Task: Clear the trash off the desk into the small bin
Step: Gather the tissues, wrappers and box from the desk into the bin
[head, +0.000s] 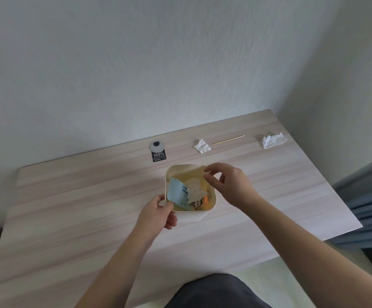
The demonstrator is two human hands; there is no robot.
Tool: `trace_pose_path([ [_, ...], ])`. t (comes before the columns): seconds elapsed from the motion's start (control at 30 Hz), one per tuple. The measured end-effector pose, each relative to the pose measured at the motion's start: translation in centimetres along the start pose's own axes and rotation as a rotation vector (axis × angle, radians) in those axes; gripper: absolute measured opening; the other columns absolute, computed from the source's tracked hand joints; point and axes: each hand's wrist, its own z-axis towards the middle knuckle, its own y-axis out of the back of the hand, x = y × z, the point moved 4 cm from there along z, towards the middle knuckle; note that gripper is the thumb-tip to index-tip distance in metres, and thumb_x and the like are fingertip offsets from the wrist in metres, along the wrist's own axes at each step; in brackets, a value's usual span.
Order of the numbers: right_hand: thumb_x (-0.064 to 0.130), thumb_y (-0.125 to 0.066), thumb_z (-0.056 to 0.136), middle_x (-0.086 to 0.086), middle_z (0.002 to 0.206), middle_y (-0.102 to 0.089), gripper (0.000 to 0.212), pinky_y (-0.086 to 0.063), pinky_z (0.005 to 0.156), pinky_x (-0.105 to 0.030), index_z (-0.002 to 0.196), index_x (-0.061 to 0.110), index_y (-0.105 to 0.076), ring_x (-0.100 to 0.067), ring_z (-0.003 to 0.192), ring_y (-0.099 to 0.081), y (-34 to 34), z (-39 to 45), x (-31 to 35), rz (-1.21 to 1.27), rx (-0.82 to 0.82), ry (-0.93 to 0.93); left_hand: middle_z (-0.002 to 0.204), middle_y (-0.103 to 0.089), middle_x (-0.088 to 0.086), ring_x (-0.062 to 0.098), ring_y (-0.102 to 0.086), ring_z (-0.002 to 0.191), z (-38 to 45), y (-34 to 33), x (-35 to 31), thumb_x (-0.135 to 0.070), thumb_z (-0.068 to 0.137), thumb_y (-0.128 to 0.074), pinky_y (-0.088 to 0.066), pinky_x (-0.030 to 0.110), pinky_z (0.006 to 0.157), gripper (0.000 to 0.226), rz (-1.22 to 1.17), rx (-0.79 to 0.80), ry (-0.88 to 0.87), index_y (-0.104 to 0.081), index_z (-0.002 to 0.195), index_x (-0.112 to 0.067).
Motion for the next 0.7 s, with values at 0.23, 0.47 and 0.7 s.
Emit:
trace_pose_path([
  [0.23,0.038,-0.057,0.092,0.015,0.092,-0.068,0.014,-0.046,0.061,-0.018,0.099,0.032,-0.066,-0.002,0.071,-0.065,2.0,0.2,-0.7,-0.045,-0.079,-0.101,0.070,-0.076,0.013,0.018,-0.068,0.055,0.6,1.4,0.0,-0.019,0.094,-0.054,-0.052,0.026,0.050,0.037,-0.004,-0.006,-0.017,-0.056,0.130,-0.012],
  [0.47,0.033,-0.057,0.092,0.014,0.091,-0.064,0.015,-0.041,0.057,-0.017,0.103,0.028,-0.066,0.001,0.071,-0.059,2.7,3.3,-3.4,-0.140,-0.069,-0.131,0.067,-0.076,0.011,0.017,-0.068,0.054,2.0,1.3,-0.9,-0.023,0.095,-0.054,-0.053,0.028,0.051,0.036,0.022,-0.004,-0.020,-0.056,0.129,-0.013],
  [0.7,0.026,-0.057,0.091,0.007,0.098,-0.067,0.023,-0.042,0.064,-0.024,0.112,0.023,-0.066,-0.011,0.077,-0.062,1.8,10.4,-8.7,-0.182,0.040,-0.122,0.063,-0.074,0.010,0.019,-0.066,0.052,4.8,0.1,-2.7,-0.023,0.094,-0.054,-0.051,0.027,0.050,0.027,0.014,-0.061,-0.021,-0.059,0.119,-0.017],
])
